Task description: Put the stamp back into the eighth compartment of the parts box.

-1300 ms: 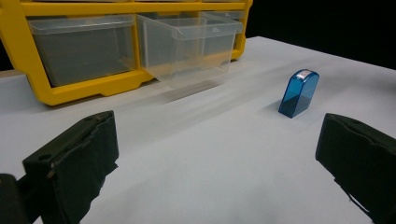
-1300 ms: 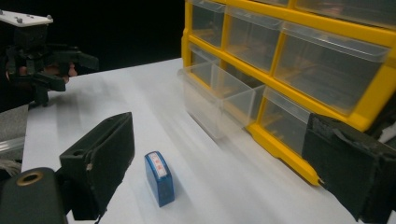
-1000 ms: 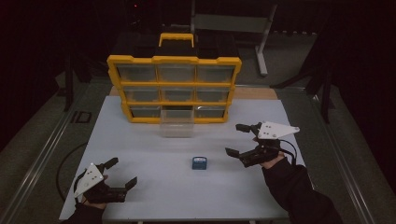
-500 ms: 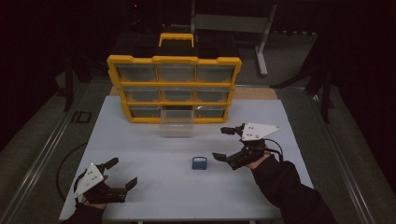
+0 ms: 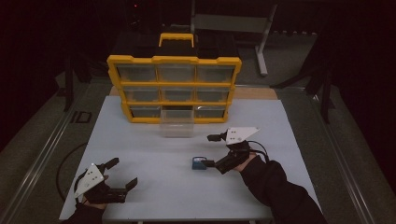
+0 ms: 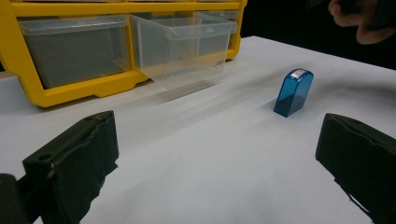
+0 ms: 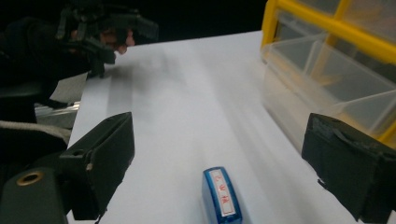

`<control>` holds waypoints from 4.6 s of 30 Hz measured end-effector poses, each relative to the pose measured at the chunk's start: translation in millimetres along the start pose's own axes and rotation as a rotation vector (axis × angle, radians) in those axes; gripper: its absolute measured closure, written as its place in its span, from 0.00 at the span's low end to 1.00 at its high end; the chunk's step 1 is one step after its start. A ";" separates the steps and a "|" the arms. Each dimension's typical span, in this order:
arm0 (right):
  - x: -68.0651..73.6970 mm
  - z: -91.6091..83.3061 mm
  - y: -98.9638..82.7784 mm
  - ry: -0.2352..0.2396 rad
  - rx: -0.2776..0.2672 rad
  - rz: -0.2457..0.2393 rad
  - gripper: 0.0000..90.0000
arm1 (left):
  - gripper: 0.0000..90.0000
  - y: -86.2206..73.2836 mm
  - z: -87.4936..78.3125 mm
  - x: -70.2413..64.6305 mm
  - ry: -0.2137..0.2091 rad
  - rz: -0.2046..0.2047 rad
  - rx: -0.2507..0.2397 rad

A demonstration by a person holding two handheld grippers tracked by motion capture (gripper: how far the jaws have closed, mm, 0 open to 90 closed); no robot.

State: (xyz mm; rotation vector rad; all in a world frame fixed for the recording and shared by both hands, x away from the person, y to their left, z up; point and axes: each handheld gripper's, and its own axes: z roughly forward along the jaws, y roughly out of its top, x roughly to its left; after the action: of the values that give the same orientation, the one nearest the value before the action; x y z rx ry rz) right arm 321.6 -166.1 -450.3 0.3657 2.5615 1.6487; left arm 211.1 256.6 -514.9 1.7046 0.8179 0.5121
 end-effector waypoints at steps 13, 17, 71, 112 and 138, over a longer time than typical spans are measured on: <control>-10.0 22.7 -23.6 0.040 0.105 -0.026 0.16 | 0.00 -0.8 1.1 0.5 -0.007 -0.003 0.008; -12.9 27.2 -29.8 0.054 0.133 -0.026 0.17 | 0.00 -1.0 1.2 0.5 -0.009 -0.004 0.009; -34.7 59.9 -64.4 0.183 0.329 -0.065 0.77 | 0.00 -1.9 2.3 0.3 -0.027 -0.001 0.022; -31.2 29.9 -12.7 0.196 0.315 -0.127 0.78 | 0.00 -2.1 3.0 -0.1 -0.026 0.001 0.026; -39.4 20.6 38.3 0.158 0.282 -0.194 0.77 | 0.00 -1.9 2.6 -0.3 -0.023 0.006 0.025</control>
State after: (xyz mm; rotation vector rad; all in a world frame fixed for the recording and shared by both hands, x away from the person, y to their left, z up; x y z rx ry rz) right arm 369.7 -142.1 -426.9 -0.0017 2.8459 1.3030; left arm 212.3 254.9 -517.5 1.7338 0.8057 0.4870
